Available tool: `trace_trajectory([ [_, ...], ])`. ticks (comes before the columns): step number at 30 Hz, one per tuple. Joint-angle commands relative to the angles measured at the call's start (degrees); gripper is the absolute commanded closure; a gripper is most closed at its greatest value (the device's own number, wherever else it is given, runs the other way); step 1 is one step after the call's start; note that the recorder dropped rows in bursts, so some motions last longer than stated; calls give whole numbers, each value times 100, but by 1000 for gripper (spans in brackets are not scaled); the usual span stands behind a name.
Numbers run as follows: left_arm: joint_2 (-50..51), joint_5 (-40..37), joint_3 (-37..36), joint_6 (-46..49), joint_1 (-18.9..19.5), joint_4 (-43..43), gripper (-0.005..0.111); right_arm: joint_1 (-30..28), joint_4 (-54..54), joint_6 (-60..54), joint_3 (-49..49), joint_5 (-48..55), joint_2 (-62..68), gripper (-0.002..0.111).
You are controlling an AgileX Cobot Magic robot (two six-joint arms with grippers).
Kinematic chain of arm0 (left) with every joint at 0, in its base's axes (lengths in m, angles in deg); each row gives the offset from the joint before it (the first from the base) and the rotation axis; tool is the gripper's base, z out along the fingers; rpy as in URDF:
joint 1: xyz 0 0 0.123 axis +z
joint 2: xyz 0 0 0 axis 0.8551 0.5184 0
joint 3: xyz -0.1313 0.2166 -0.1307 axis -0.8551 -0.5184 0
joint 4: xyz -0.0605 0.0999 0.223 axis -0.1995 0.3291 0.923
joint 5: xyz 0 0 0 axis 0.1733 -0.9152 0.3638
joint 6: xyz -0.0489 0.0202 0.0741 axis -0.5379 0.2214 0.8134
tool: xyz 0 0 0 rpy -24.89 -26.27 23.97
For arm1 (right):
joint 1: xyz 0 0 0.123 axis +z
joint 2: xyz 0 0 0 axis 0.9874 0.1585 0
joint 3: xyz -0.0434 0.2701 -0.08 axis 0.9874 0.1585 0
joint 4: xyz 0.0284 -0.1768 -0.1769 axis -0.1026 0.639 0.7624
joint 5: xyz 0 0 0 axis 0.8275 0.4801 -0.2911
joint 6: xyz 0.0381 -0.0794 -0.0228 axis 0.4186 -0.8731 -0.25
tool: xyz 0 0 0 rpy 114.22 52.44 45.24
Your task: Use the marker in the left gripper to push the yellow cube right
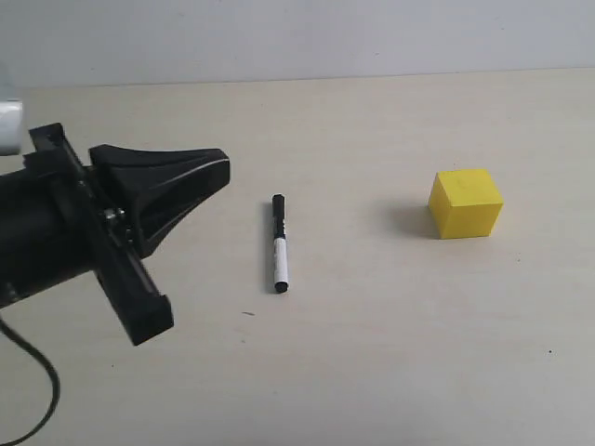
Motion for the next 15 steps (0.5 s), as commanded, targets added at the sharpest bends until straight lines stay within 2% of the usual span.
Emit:
trace_trajectory([
  [1,-622,117,-140,121,-9,17,107,-27,2,-5,30,-70,-32,108],
  [15,-878,-20,-140,99,61,72,107,-27,13,-5,30,-34,-32,108],
])
